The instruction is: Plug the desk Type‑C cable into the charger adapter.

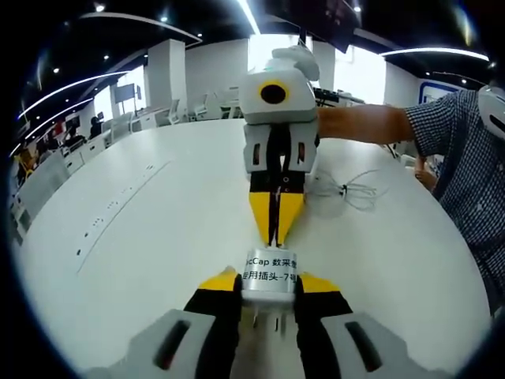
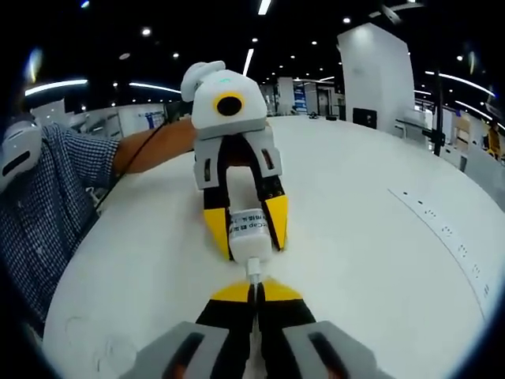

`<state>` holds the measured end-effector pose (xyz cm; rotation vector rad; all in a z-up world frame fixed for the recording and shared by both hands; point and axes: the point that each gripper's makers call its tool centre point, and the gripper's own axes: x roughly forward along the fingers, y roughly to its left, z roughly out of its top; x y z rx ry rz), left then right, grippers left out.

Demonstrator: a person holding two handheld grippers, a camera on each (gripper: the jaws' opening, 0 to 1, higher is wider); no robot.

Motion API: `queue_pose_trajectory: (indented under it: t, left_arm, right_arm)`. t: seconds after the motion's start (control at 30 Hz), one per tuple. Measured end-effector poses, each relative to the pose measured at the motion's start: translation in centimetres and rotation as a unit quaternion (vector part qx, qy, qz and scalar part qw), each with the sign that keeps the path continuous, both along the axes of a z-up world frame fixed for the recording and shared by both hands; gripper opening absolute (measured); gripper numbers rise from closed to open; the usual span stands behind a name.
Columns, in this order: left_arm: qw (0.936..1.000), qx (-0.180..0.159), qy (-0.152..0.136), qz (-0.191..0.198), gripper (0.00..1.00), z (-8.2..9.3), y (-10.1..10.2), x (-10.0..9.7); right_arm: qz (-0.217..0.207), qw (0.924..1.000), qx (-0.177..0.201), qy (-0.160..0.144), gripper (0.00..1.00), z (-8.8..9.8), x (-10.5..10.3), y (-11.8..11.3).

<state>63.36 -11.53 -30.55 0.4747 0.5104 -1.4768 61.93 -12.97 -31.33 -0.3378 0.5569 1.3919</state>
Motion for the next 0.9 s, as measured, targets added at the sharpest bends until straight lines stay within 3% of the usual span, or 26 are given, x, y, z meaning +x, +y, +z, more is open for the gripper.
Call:
queue_pose_trajectory:
  t: [0.53,0.63,0.73,0.9]
  left_arm:
    - [1.0000,-0.003,0.000,0.001,0.27,-0.25,-0.34,-0.14]
    - [1.0000,-0.004,0.000,0.000,0.27,-0.28,-0.38,-0.21]
    - [1.0000,-0.005,0.000,0.000,0.27,-0.29,-0.38,-0.24]
    - [1.0000,-0.007,-0.001,-0.001,0.27,-0.32,-0.38,-0.30]
  right_arm:
    - [0.003,1.0000,0.001,-0.003,0.05,0.07,0.10,-0.22]
    - [0.006,0.9999,0.014,0.003,0.15,0.33,-0.08,-0.01]
    - [0.009,0.9998,0.013,-0.013,0.17,0.20,0.26,0.12]
    - [0.015,0.9996,0.018,-0.015,0.30,0.25,-0.07,0.15]
